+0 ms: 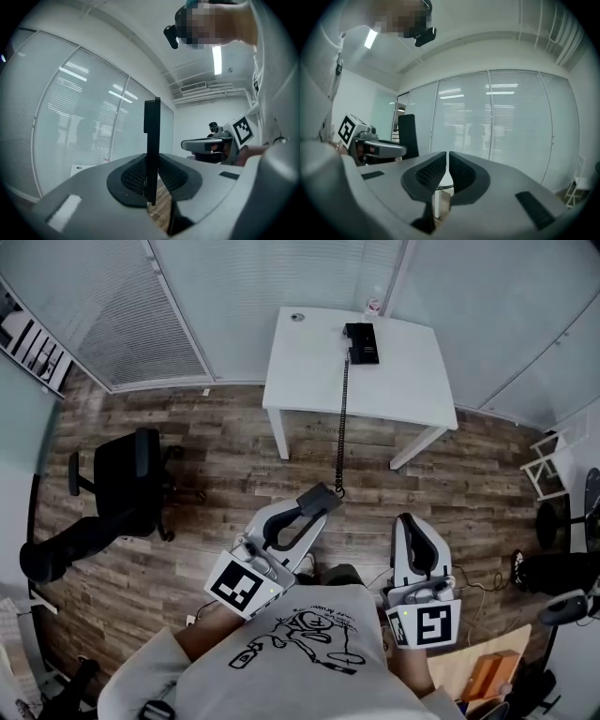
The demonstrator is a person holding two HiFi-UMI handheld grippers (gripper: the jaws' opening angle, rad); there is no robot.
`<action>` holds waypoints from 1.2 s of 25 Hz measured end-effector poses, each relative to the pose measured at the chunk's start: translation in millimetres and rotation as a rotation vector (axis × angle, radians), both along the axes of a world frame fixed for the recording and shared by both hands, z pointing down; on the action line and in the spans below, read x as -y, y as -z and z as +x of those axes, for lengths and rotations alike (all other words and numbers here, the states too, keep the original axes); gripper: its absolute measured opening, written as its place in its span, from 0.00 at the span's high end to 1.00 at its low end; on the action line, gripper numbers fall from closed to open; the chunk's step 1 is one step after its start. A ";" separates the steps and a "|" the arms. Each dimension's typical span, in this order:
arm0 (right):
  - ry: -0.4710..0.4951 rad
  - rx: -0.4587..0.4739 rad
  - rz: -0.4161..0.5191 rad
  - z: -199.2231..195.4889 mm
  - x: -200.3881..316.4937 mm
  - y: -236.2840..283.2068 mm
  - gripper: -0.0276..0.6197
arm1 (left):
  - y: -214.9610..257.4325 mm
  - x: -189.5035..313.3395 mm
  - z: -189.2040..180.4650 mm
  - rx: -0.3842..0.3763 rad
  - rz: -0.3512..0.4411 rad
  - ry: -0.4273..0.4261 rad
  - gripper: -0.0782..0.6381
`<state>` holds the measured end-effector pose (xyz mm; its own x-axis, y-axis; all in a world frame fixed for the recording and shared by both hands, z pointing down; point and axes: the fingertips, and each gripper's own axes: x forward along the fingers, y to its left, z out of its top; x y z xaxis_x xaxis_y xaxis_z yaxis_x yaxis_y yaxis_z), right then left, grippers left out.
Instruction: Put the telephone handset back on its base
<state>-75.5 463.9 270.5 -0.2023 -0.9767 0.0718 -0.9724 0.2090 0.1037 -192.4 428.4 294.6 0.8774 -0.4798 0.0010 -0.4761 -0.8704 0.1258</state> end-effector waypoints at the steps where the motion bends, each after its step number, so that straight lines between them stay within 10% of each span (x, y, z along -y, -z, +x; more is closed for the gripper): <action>1: 0.000 -0.001 -0.009 -1.0 0.8 -2.6 0.93 | -1.5 0.8 -1.8 0.001 0.000 0.001 0.80; 30: 0.013 0.053 0.001 56.6 101.7 -3.4 0.93 | 0.4 99.7 42.3 0.028 -0.005 0.038 0.80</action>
<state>-18.9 362.1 273.9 -0.2182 -0.9741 0.0594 -0.9738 0.2213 0.0519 -150.1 328.7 294.2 0.8583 -0.5124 0.0277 -0.5119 -0.8512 0.1158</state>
